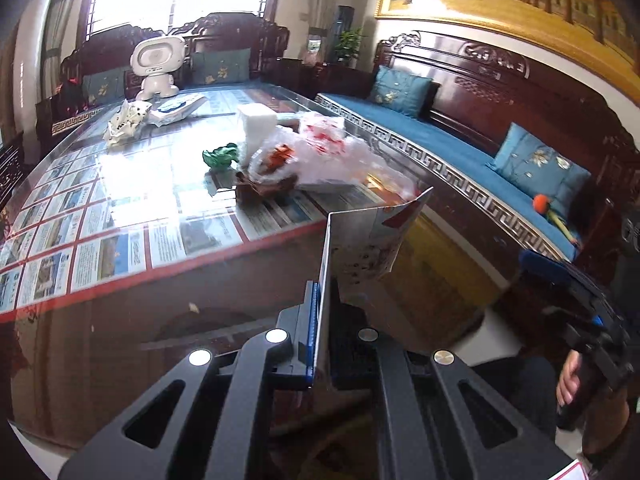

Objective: Collect trash
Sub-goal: 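Carry the paper sheet to the yellow bucket and open the left gripper, then raise both grippers back over the table, then grasp the clear red-printed plastic bag with the right gripper while the left grasps the brown knit item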

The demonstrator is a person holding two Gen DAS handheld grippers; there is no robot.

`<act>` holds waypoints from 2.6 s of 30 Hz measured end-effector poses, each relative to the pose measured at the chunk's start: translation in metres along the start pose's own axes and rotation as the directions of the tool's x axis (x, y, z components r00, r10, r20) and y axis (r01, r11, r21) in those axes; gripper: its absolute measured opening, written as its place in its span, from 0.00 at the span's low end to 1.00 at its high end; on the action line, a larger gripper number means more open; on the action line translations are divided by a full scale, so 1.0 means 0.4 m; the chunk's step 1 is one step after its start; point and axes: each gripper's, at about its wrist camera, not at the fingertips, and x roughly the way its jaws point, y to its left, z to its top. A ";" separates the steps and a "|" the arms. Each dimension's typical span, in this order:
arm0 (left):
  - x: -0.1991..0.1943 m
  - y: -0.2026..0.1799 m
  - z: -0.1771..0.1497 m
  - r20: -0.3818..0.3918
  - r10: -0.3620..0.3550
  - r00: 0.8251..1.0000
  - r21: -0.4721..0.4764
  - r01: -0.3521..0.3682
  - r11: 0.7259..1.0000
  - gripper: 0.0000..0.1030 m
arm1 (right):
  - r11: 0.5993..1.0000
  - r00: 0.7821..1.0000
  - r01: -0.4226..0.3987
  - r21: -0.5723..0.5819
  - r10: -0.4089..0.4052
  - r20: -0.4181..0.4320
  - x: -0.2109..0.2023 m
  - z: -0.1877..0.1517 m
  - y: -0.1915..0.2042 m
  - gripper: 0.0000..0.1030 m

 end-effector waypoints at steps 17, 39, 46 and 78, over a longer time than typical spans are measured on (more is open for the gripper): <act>-0.027 -0.155 -0.430 -0.311 -0.084 0.947 -0.005 0.086 0.996 0.06 | 0.997 0.950 -0.005 -0.080 -0.020 -0.311 -0.087 -0.336 0.088 0.92; 0.034 -0.211 -0.500 -0.404 -0.086 0.911 0.037 0.110 0.993 0.65 | 0.995 0.937 -0.052 -0.085 0.019 -0.350 -0.081 -0.361 0.101 0.92; -0.047 -0.196 -0.348 -0.215 -0.005 0.977 0.101 0.028 0.994 0.75 | 0.992 0.973 -0.065 -0.104 0.040 -0.227 -0.086 -0.242 0.096 0.92; 0.354 0.244 0.294 0.027 0.213 0.977 -0.158 -0.206 0.966 0.96 | 0.966 0.961 0.245 -0.078 -0.252 -0.111 0.458 0.329 -0.215 0.92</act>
